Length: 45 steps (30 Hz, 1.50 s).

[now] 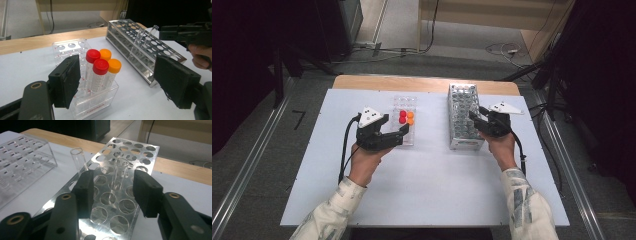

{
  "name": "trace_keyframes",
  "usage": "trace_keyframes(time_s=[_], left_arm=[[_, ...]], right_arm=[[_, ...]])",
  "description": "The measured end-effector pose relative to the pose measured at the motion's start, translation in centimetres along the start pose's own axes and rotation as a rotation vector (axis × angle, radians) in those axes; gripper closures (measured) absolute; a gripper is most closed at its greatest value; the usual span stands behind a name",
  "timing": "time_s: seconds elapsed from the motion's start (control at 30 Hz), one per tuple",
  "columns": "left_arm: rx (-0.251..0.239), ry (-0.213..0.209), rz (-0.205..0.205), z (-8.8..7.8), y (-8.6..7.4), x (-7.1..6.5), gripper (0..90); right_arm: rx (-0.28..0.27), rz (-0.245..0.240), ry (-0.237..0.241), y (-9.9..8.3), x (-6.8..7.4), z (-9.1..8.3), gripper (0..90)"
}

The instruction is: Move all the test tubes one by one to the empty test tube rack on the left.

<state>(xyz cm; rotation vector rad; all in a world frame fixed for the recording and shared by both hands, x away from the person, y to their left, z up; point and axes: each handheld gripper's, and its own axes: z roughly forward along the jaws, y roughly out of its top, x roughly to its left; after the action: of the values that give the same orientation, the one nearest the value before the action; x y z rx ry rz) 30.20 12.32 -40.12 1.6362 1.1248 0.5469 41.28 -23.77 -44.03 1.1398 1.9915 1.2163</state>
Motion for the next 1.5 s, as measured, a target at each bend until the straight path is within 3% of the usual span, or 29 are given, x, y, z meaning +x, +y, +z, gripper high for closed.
trace_keyframes(time_s=[0.17,0.4,0.57,0.73,1.07,1.33,1.5], left_arm=[[-0.017,0.015,0.001,-0.8,0.1,0.1,22.3],[-0.013,0.018,-0.005,-1.0,-0.2,0.4,22.8],[-0.008,0.015,-0.001,-1.0,-0.3,0.2,22.9],[-0.010,0.018,-0.001,-1.1,-0.3,0.2,23.0],[0.005,0.016,0.002,-0.7,-0.5,0.2,23.1],[0.014,0.015,0.003,-0.7,-0.6,0.3,23.1],[0.012,0.017,-0.001,-0.7,-0.7,0.4,23.0]], right_arm=[[-0.016,0.016,0.031,-0.6,-0.9,1.2,55.8],[0.015,0.001,0.060,-0.8,-1.4,2.3,56.7],[0.024,-0.007,0.063,-0.6,-1.5,2.9,59.4],[-0.002,0.011,0.062,-0.7,-2.1,3.2,64.5],[-0.012,-0.031,0.064,-0.5,-1.8,3.5,71.1],[-0.027,-0.057,0.051,1.0,-1.4,3.1,73.0],[-0.070,-0.059,0.041,2.5,-1.3,1.7,73.3]])
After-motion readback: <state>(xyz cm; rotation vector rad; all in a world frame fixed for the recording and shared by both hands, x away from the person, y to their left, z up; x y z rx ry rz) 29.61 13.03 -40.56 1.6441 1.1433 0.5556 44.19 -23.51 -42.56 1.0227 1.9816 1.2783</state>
